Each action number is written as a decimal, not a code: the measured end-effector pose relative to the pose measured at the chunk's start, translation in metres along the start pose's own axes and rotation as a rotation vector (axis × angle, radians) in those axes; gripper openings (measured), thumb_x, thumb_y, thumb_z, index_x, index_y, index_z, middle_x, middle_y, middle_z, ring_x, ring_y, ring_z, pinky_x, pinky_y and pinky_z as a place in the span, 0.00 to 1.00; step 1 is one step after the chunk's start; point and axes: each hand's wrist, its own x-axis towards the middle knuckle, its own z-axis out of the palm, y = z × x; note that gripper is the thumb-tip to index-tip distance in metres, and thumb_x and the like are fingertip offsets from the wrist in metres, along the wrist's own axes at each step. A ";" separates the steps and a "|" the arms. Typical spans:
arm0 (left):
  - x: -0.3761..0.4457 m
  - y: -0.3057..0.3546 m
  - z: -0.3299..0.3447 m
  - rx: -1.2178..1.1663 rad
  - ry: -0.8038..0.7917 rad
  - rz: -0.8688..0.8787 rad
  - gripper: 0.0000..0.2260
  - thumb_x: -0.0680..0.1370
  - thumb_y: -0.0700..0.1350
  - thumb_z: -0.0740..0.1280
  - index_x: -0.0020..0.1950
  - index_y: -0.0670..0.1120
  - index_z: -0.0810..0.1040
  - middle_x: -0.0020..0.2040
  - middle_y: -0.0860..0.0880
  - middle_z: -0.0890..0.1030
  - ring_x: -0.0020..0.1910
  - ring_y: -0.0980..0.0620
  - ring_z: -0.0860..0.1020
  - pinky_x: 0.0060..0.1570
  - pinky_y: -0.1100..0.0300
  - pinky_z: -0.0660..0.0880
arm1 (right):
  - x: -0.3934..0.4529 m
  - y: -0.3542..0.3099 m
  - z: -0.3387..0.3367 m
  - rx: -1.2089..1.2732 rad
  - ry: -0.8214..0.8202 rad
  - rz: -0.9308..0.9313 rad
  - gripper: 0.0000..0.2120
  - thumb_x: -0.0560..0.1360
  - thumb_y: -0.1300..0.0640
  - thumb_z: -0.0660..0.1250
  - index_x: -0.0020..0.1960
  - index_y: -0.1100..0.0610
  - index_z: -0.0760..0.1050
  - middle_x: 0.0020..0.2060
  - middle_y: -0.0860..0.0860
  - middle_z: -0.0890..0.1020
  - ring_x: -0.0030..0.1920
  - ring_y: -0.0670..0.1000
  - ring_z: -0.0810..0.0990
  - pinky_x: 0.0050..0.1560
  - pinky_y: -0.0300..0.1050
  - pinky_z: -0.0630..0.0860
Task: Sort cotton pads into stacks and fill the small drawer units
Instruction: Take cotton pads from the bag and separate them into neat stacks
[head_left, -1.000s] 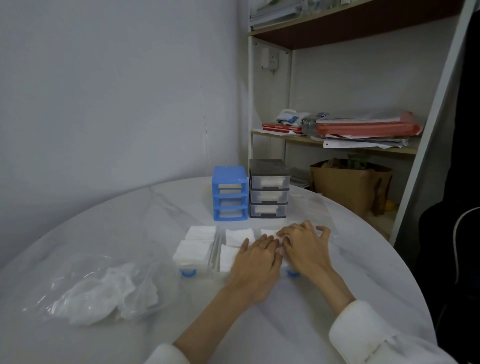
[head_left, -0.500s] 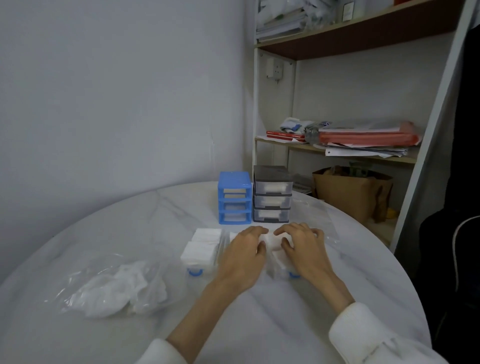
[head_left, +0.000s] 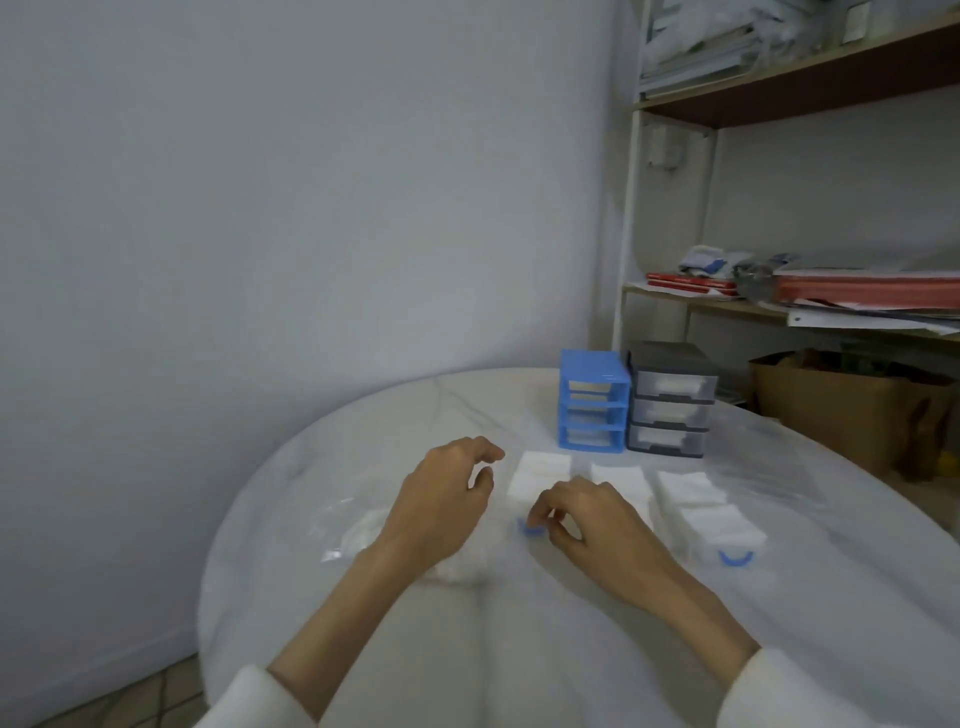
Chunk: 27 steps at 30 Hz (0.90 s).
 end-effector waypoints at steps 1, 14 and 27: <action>-0.005 -0.010 -0.007 0.005 -0.001 -0.010 0.13 0.80 0.41 0.58 0.62 0.50 0.75 0.62 0.56 0.76 0.63 0.57 0.72 0.61 0.63 0.68 | 0.002 -0.007 0.004 0.020 -0.019 -0.012 0.11 0.76 0.62 0.60 0.52 0.52 0.79 0.47 0.44 0.80 0.49 0.43 0.74 0.51 0.37 0.68; -0.046 -0.079 -0.021 0.140 -0.170 -0.179 0.23 0.81 0.40 0.50 0.76 0.54 0.58 0.74 0.54 0.64 0.74 0.53 0.56 0.68 0.56 0.59 | 0.017 -0.027 0.048 0.419 -0.140 0.070 0.18 0.76 0.60 0.66 0.65 0.52 0.70 0.55 0.45 0.77 0.54 0.41 0.76 0.55 0.30 0.72; -0.042 -0.084 -0.006 -0.162 -0.353 -0.334 0.24 0.82 0.43 0.49 0.77 0.51 0.50 0.77 0.46 0.56 0.76 0.48 0.52 0.74 0.48 0.50 | 0.021 -0.036 0.054 0.607 -0.313 0.017 0.18 0.76 0.54 0.66 0.63 0.40 0.69 0.59 0.39 0.76 0.58 0.38 0.74 0.58 0.33 0.70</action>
